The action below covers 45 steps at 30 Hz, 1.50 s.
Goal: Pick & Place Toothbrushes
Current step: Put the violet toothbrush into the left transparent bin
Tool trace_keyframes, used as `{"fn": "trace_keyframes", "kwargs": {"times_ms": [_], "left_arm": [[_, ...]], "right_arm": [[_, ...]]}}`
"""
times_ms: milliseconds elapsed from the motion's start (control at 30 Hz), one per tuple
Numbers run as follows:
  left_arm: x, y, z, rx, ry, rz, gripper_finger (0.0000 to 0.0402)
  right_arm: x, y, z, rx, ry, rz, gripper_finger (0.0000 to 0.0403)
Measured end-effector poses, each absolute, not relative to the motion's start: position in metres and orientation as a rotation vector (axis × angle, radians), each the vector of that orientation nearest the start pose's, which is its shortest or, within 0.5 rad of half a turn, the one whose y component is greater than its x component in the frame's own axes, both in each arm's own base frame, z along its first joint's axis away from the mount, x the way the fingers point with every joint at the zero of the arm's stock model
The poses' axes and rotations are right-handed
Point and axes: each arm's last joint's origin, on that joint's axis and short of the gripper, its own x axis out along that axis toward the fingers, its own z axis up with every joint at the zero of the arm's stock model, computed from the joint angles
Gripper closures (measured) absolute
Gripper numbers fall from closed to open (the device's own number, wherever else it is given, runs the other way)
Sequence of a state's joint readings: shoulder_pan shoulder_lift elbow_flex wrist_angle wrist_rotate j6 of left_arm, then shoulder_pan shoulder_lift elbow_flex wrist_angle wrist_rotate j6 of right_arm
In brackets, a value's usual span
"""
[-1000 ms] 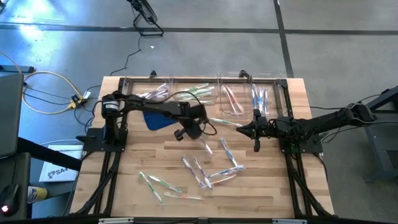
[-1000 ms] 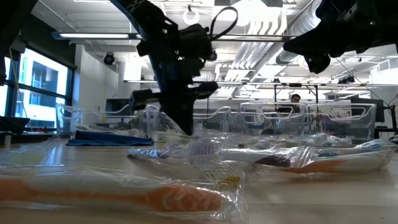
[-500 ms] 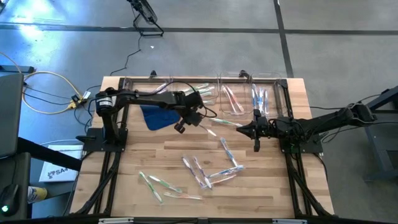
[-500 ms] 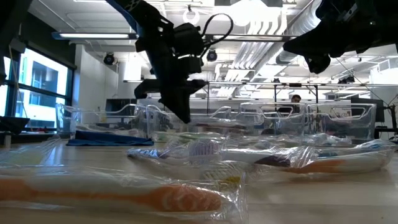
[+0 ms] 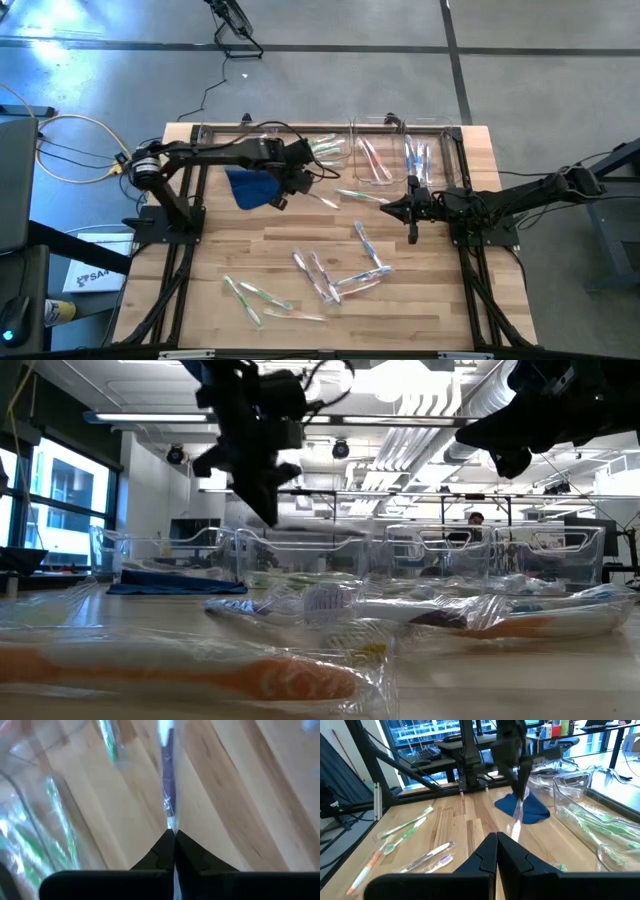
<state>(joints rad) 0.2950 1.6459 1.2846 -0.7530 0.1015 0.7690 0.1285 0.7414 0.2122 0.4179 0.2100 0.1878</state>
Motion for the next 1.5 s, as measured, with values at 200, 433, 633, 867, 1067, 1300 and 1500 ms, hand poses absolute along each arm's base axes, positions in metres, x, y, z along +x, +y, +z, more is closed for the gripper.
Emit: {"fn": "trace_keyframes", "kwargs": {"times_ms": [200,433,633,867,1067,1300,1500], "left_arm": [[0.294,0.09,0.276,0.497,1.137,-0.161,0.0401],[0.264,0.089,0.3,0.531,1.215,-0.021,0.0401],[0.239,0.104,0.312,0.466,1.248,0.069,0.0401],[0.213,0.134,0.316,0.378,1.305,0.187,0.0401],[0.186,0.166,0.315,0.258,1.355,0.316,0.0401],[0.146,0.2,0.314,0.053,1.372,0.511,0.0401],[0.117,0.218,0.314,-0.057,1.361,0.609,0.0402]], "right_arm": [[0.162,0.015,0.199,0.169,0.1,-0.092,0.0401],[0.162,0.015,0.199,0.169,0.099,-0.092,0.0401],[0.162,0.015,0.199,0.168,0.099,-0.091,0.0401],[0.162,0.015,0.199,0.168,0.101,-0.091,0.0401],[0.162,0.015,0.199,0.168,0.101,-0.091,0.0401],[0.162,0.015,0.199,0.167,0.106,-0.092,0.0401],[0.162,0.015,0.198,0.166,0.113,-0.093,0.0401]]}}
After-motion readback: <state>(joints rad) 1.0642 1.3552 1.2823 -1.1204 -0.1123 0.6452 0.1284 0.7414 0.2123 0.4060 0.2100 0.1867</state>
